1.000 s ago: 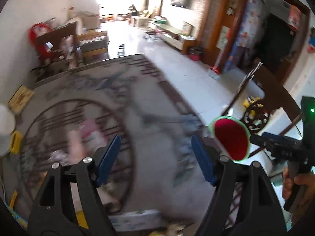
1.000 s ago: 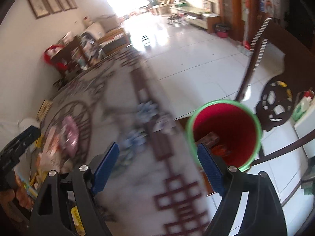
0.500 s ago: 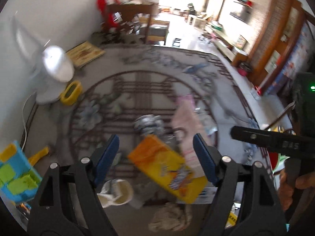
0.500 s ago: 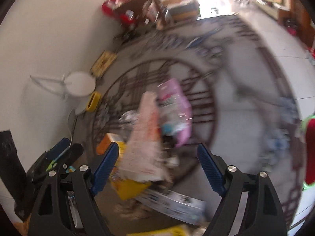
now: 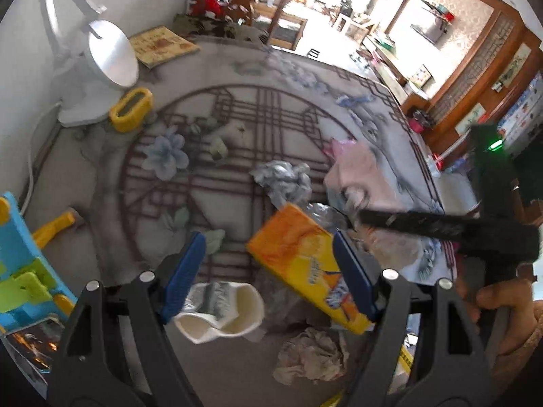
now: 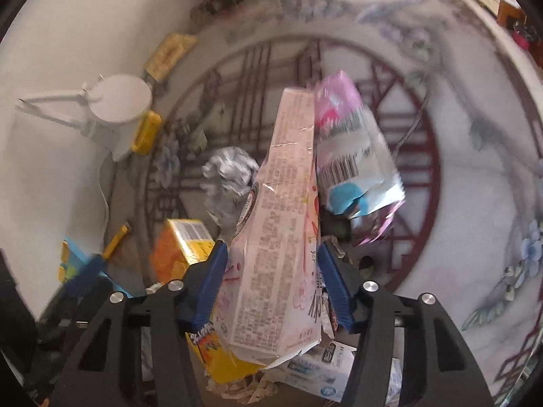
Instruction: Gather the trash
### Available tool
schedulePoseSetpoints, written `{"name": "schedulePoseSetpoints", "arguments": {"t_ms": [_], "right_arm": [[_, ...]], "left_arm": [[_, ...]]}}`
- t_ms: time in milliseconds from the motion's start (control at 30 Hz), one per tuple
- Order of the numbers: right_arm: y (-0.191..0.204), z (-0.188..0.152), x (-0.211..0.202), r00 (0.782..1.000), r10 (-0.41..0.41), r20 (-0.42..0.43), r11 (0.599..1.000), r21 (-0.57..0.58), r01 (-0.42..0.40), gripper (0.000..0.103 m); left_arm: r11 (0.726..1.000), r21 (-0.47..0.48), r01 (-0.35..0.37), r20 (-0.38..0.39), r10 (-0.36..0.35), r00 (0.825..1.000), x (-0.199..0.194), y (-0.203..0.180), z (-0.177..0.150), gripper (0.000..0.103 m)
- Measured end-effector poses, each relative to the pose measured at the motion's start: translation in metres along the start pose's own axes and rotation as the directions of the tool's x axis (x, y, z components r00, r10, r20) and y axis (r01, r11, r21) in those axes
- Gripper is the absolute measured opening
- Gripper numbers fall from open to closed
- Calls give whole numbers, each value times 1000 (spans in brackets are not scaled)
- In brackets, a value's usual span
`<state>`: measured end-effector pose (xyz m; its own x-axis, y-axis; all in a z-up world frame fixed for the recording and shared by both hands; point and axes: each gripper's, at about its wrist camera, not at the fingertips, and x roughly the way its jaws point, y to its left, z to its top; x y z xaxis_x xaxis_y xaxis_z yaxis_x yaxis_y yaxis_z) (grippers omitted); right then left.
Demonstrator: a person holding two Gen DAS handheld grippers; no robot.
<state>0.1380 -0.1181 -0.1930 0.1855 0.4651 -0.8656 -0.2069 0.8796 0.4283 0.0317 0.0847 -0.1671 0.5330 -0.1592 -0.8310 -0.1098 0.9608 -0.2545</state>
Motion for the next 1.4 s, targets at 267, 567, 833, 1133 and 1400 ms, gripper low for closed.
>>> {"name": "schedulePoseSetpoints", "arguments": {"t_ms": [267, 567, 833, 1133, 1400], "right_arm": [[-15, -15, -99, 965, -76, 251, 997, -6, 80, 55], [-26, -49, -116, 958, -87, 274, 996, 29, 82, 56], [-30, -64, -122, 955, -72, 288, 997, 58, 58, 57], [-36, -69, -136, 942, -67, 329, 995, 86, 41, 57], [-42, -73, -147, 933, -87, 349, 995, 84, 61, 35]], "left_arm": [[997, -16, 78, -148, -80, 986, 36, -34, -19, 76], [992, -95, 88, -207, -106, 973, 71, -42, -20, 81], [985, -53, 166, -192, -173, 966, 67, -55, -14, 47], [978, 77, 193, -99, -185, 978, 36, -78, -3, 40], [964, 222, 144, 33, -155, 987, 0, -112, 9, 40]]}}
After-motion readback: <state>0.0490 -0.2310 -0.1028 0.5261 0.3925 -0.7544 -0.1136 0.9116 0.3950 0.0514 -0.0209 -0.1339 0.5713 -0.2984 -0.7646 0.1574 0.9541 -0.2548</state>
